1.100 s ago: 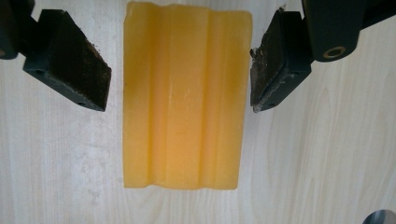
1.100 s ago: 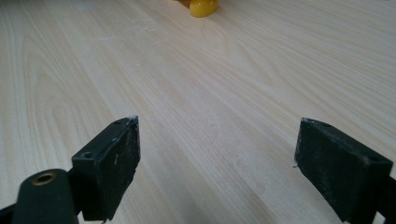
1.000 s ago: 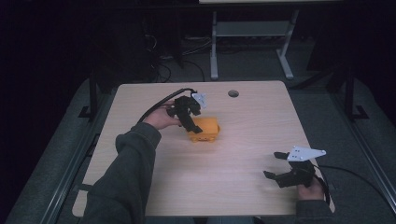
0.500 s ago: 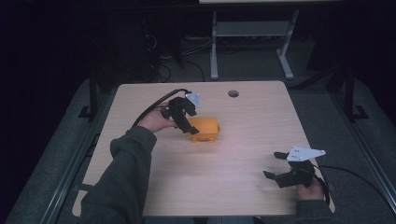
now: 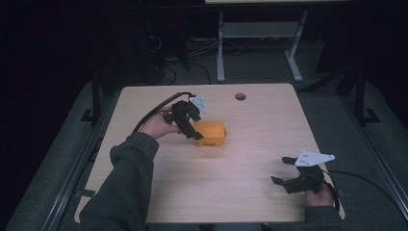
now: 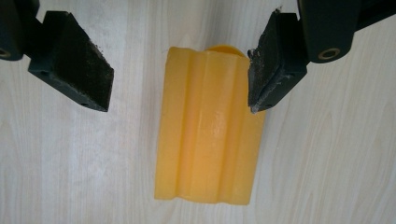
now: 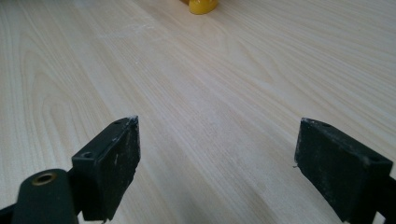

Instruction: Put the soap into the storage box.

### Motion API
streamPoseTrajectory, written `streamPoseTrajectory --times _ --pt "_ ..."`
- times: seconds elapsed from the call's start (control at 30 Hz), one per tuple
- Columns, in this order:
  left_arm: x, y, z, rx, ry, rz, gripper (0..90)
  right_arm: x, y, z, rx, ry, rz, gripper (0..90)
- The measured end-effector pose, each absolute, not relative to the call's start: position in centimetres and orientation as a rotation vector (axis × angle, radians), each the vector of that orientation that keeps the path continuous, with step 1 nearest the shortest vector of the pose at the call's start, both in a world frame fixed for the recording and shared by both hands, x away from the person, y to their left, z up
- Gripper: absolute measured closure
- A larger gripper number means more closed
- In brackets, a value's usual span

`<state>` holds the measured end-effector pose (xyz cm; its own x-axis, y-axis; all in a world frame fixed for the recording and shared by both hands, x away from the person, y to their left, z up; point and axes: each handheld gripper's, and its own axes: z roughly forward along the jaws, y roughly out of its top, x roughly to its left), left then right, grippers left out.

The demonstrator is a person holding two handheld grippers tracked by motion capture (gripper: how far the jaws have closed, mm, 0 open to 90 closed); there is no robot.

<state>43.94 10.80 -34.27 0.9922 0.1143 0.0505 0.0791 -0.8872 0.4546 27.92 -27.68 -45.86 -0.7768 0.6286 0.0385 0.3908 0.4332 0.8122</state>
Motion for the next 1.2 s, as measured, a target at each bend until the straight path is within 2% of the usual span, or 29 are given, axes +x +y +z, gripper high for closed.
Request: streamPoseTrajectory --times 1.2 --pt "38.2 14.8 -35.5 2.614 0.192 0.139 21.4 27.8 -27.7 -45.7 0.889 2.397 1.254 13.5"
